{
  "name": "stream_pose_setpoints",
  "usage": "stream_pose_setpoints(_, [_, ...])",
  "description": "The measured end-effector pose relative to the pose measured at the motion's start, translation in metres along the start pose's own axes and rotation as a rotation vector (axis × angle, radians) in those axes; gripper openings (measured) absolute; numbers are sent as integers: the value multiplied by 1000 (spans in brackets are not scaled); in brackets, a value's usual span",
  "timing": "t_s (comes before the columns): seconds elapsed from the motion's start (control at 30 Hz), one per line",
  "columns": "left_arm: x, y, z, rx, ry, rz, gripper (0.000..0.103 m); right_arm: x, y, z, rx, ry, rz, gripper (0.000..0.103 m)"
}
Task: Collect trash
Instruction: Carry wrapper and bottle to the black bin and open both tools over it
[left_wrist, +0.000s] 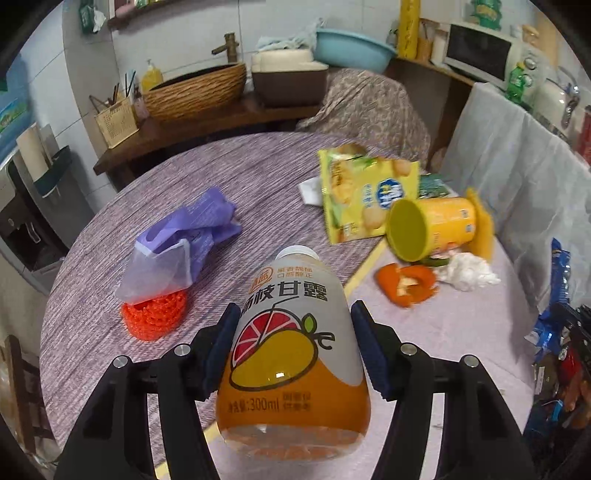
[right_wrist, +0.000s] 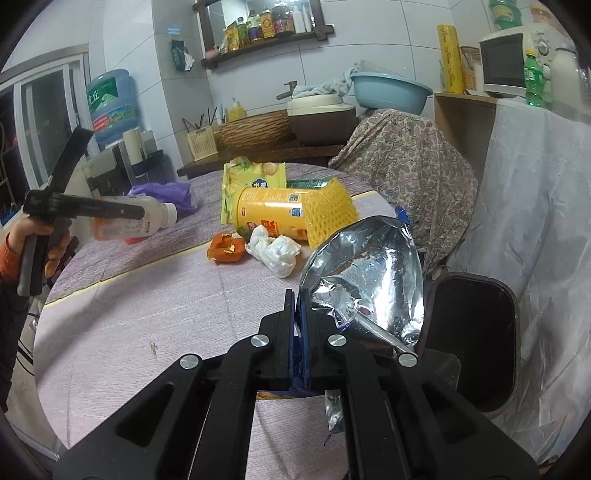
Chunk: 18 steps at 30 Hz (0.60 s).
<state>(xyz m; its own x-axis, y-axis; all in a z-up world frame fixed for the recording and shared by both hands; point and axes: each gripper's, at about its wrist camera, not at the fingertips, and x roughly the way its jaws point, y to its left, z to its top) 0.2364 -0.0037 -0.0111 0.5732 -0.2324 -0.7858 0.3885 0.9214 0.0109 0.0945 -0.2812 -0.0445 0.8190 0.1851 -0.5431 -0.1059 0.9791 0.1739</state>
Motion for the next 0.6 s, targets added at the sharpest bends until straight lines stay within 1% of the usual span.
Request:
stream_pose_setpoints(0.1, [-11, -22, -3, 10, -30, -71, 61, -11, -12, 1, 1, -26, -26, 4])
stream_pose_setpoints(0.17, [-15, -47, -5, 45, -46, -113, 61, -18, -30, 3, 30, -39, -58, 4])
stream_pose_setpoints(0.23, [-16, -69, -3, 71, -61, -159, 61, -23, -55, 4, 65, -50, -107, 4])
stream_pose_setpoints(0.3, [-15, -98, 1, 102, -67, -222, 61, -26, -88, 3, 110, -49, -158, 4])
stream_pose_setpoints(0.4, [-5, -141, 12, 141, -71, -308, 61, -13, -129, -1, 177, 0, -193, 4])
stream_pose_setpoints(0.47, [2, -170, 17, 165, -67, -354, 61, 10, -158, -11, 209, 64, -217, 4])
stream_pose_setpoints(0.6, [21, -223, 30, 193, -38, -420, 61, 62, -197, -43, 292, 195, -197, 4])
